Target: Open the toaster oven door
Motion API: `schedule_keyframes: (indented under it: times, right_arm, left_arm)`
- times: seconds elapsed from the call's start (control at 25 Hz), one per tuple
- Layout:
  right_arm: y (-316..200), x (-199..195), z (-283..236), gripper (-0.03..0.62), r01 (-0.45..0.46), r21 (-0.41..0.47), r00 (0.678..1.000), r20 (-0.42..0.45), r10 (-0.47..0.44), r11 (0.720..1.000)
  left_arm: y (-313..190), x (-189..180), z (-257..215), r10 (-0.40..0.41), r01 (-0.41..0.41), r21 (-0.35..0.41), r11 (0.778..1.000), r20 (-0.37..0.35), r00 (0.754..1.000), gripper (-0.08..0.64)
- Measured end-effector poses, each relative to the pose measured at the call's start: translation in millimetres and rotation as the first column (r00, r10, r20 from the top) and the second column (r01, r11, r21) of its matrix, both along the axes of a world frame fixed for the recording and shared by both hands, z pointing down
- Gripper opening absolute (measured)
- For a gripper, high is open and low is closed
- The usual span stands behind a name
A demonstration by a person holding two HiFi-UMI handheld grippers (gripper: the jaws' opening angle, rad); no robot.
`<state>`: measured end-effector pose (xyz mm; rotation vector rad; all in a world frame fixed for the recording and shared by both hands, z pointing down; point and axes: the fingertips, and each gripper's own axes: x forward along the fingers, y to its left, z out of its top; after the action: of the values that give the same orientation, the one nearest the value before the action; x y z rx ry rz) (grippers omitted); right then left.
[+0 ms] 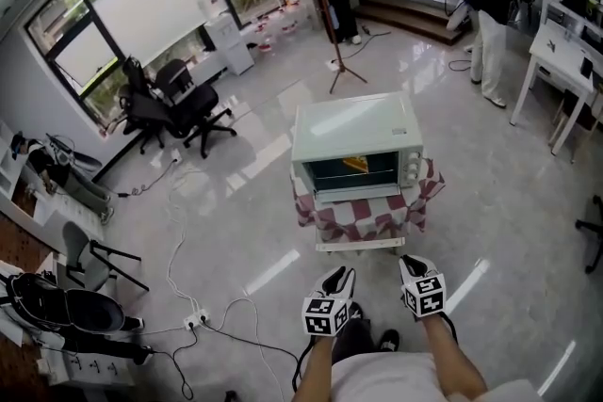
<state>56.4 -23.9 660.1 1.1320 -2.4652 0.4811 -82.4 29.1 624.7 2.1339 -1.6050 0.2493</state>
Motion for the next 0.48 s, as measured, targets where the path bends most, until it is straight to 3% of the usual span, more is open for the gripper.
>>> schedule_keyframes:
  times: [0.48]
  right_arm:
    - [-5.6,-7.5,-13.0,0.003,0.019,0.04,1.0,0.006,-0.019,0.999]
  left_arm:
    - [-13.3,9.1,-10.5,0.006,-0.006,0.041,0.999,-0.014,1.0,0.022]
